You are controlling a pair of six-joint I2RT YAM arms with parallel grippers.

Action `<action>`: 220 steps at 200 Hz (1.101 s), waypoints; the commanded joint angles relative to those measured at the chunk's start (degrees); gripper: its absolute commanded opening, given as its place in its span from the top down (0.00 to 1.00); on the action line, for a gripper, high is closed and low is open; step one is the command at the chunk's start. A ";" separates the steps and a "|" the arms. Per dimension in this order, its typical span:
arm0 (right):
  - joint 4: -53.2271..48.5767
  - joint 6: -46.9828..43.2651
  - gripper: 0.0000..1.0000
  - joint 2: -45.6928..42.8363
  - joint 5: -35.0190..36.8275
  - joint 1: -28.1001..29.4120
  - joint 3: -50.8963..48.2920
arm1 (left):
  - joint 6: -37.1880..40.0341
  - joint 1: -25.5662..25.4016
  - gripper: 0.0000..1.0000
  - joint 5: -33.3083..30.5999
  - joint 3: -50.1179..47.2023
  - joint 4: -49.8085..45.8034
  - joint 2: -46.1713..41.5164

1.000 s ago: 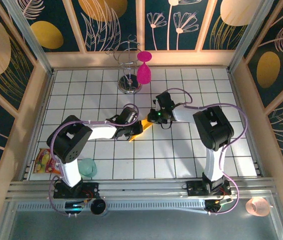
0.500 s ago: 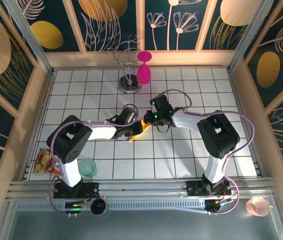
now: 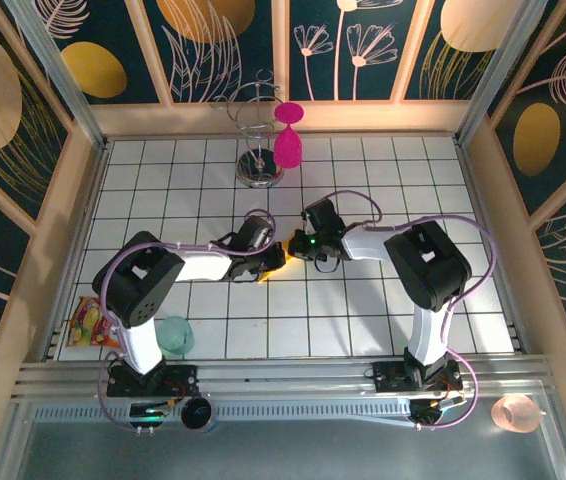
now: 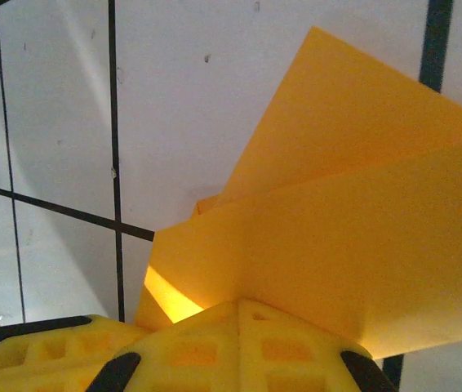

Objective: Fold a paper plane with a square sheet of paper (pick it up from the middle)
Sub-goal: Fold the wing for the fifth time at the center of the table.

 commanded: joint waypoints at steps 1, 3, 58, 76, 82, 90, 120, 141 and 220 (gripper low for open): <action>0.57 -0.04 0.97 0.18 2.17 -3.95 -3.56 | -1.26 0.05 1.00 -2.02 -3.60 -6.90 0.95; 0.86 -0.10 0.97 0.16 2.14 -4.96 -3.84 | -1.39 0.05 1.00 -2.02 -3.87 -6.77 0.93; 0.39 -4.03 0.98 -0.08 4.08 -16.05 -2.47 | -2.31 0.06 1.00 -1.81 -6.37 -5.95 0.71; -1.81 -4.28 0.98 -1.78 4.75 -16.51 -0.54 | -1.93 0.02 1.00 -1.84 -5.68 -6.16 0.50; -2.00 -4.22 0.98 -3.22 4.70 -16.21 -0.34 | -1.78 0.02 1.00 -1.79 -5.35 -6.25 0.45; -2.28 -4.13 0.98 -5.02 4.61 -15.47 -0.22 | -1.56 0.08 1.00 -1.61 -4.84 -6.39 0.40; -3.19 -3.39 0.98 -8.84 4.40 -10.41 -0.11 | -0.97 0.05 1.00 -1.24 -3.08 -6.79 0.72; -2.56 -2.16 0.98 -7.72 2.05 -6.59 -0.25 | -0.69 0.09 1.00 -0.80 -2.43 -6.49 0.66; -5.07 -2.39 1.00 1.21 -1.22 -3.98 2.06 | 2.99 0.03 1.00 2.00 -1.15 -1.97 -2.74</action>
